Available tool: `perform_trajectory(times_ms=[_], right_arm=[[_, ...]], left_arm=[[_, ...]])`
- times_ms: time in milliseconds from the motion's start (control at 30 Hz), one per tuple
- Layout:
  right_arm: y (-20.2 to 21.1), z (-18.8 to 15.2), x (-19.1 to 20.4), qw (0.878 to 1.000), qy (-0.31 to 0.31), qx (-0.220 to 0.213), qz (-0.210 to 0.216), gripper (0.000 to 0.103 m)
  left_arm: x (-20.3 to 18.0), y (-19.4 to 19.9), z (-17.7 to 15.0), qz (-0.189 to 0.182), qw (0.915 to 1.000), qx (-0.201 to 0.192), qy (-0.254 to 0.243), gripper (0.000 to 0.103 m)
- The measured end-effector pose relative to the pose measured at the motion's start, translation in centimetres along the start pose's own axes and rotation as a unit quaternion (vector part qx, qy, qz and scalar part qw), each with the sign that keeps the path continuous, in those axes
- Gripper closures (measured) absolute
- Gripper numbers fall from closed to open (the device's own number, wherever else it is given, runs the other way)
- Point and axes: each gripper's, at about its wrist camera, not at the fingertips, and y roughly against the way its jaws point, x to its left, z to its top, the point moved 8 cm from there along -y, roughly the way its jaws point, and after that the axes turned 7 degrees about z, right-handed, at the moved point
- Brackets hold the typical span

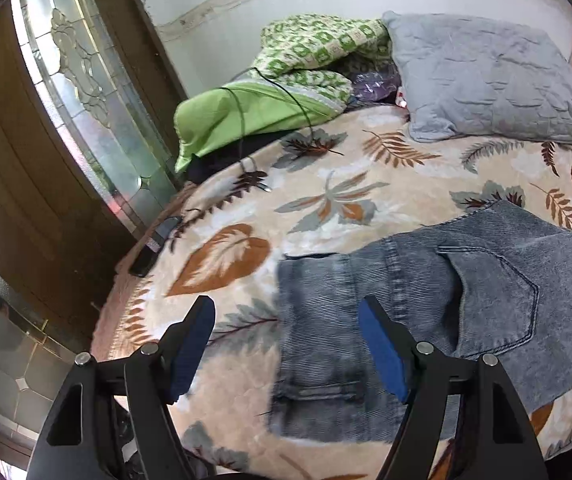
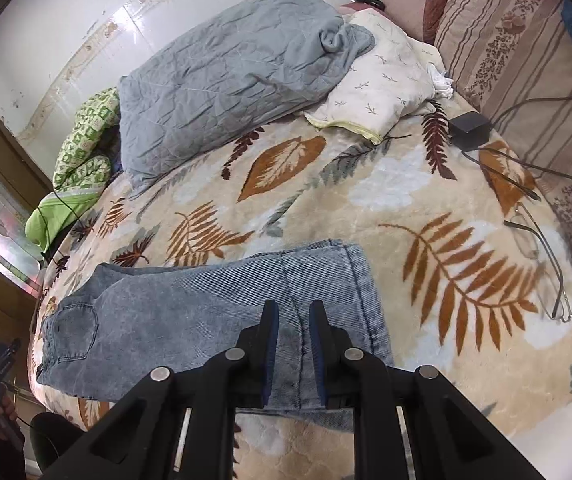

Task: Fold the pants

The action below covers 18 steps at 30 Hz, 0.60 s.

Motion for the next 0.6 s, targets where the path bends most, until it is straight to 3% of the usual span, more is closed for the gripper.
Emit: perform_trajectory(times_ms=[100, 167, 233, 267, 300, 400, 600], right_arm=[[-0.2, 0.6, -1.0, 1.0, -0.007, 0.001, -0.004, 0.086], [-0.3, 1.1, -1.8, 1.0, -0.017, -0.001, -0.005, 0.086], [-0.6, 1.8, -2.8, 1.0, -0.025, 0.002, -0.004, 0.086], [-0.7, 2.1, -3.2, 0.999, -0.031, 0.004, -0.004, 0.086], [-0.9, 2.3, -3.6, 0.999, -0.036, 0.007, -0.002, 0.086], [-2.3, 3.1, -4.2, 0.998, -0.049, 0.024, 0.008, 0.086], [-6.4, 4.8, -4.4, 0.995, -0.067, 0.065, 0.023, 0.086]], left_arm=[[-2.8, -0.8, -0.9, -0.038, 0.9988, 0.032, -0.004, 0.018], [-5.2, -1.5, -2.2, -0.067, 0.9962, 0.054, -0.015, 0.018], [-7.1, -2.7, -3.9, -0.074, 0.993, 0.086, -0.034, 0.018], [-7.6, -3.4, -4.7, -0.06, 0.992, 0.102, -0.043, 0.018], [-7.8, -4.0, -5.3, -0.054, 0.9918, 0.106, -0.046, 0.018], [-7.0, -4.0, -5.5, -0.045, 0.9947, 0.089, -0.026, 0.003], [-5.8, -5.1, -7.5, -0.099, 0.9864, 0.129, 0.027, 0.0]])
